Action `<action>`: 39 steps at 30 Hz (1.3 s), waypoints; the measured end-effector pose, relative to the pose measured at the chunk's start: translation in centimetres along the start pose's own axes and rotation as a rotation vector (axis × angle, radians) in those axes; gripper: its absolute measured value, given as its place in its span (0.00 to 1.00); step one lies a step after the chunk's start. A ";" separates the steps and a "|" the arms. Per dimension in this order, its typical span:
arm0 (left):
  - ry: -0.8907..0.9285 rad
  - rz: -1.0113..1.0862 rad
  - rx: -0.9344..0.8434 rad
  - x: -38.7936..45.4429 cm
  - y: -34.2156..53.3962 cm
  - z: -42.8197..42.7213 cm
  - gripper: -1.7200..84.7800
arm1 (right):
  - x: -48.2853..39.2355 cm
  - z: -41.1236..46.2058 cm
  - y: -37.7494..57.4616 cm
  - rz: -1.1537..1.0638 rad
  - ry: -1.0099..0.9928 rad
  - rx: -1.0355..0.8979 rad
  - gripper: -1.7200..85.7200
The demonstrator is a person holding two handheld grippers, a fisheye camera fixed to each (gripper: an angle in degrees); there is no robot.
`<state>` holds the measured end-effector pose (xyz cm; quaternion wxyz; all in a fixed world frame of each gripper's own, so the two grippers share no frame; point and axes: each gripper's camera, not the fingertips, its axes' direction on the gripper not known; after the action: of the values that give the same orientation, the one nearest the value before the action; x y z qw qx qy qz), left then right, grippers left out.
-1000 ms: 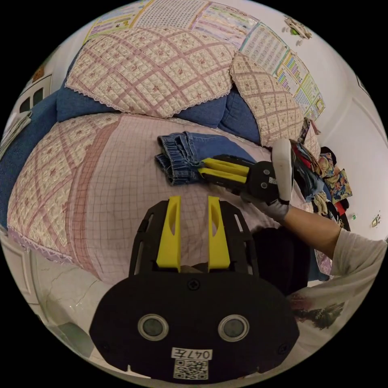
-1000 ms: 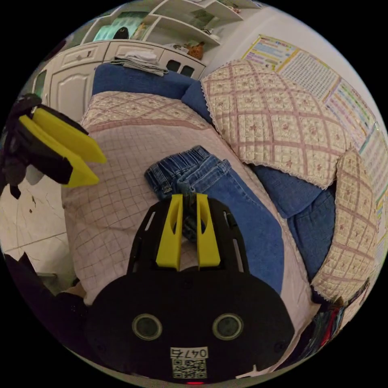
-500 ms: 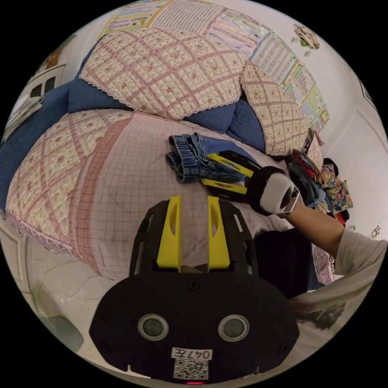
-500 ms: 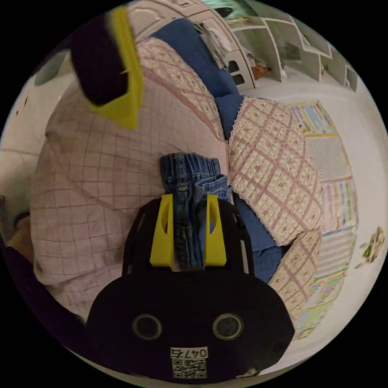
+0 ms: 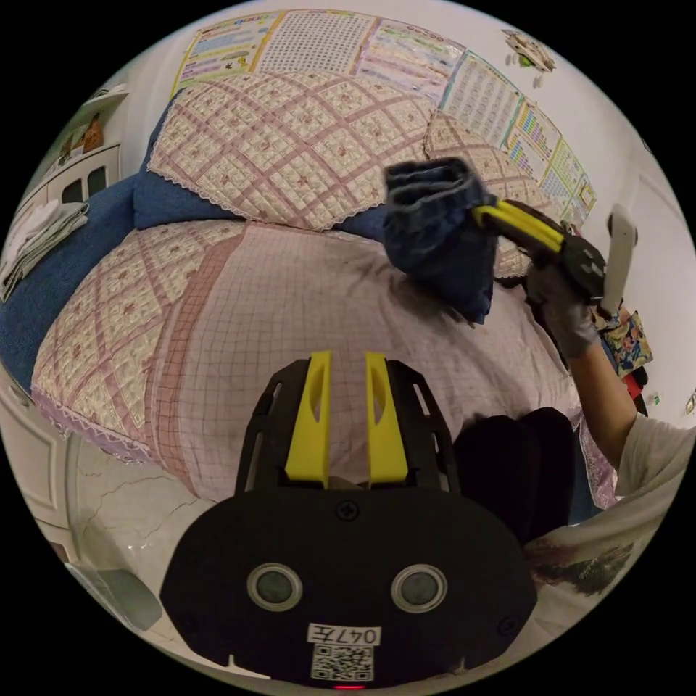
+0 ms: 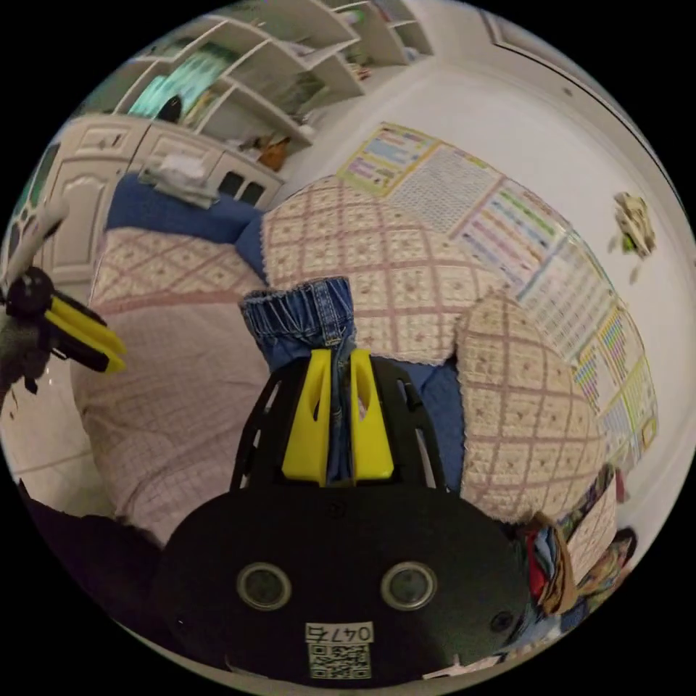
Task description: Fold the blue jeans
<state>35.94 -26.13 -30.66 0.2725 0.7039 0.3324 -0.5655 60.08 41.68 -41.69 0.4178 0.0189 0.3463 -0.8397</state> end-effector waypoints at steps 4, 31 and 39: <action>0.033 0.024 0.029 3.6 -2.5 -1.1 0.10 | 5.4 -10.3 12.1 0.295 -0.004 0.027 0.03; -0.137 0.634 0.072 53.1 -17.0 12.7 0.03 | 14.2 -21.3 74.5 0.586 1.079 -0.684 0.04; -0.152 0.506 0.053 52.5 -19.2 12.6 0.02 | 9.5 -16.2 85.5 0.939 0.654 -0.418 0.12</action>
<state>20.55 -15.21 -84.76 0.4110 0.7270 0.1096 -0.5390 110.86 9.61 -105.41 0.6104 0.3442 0.5689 -0.4305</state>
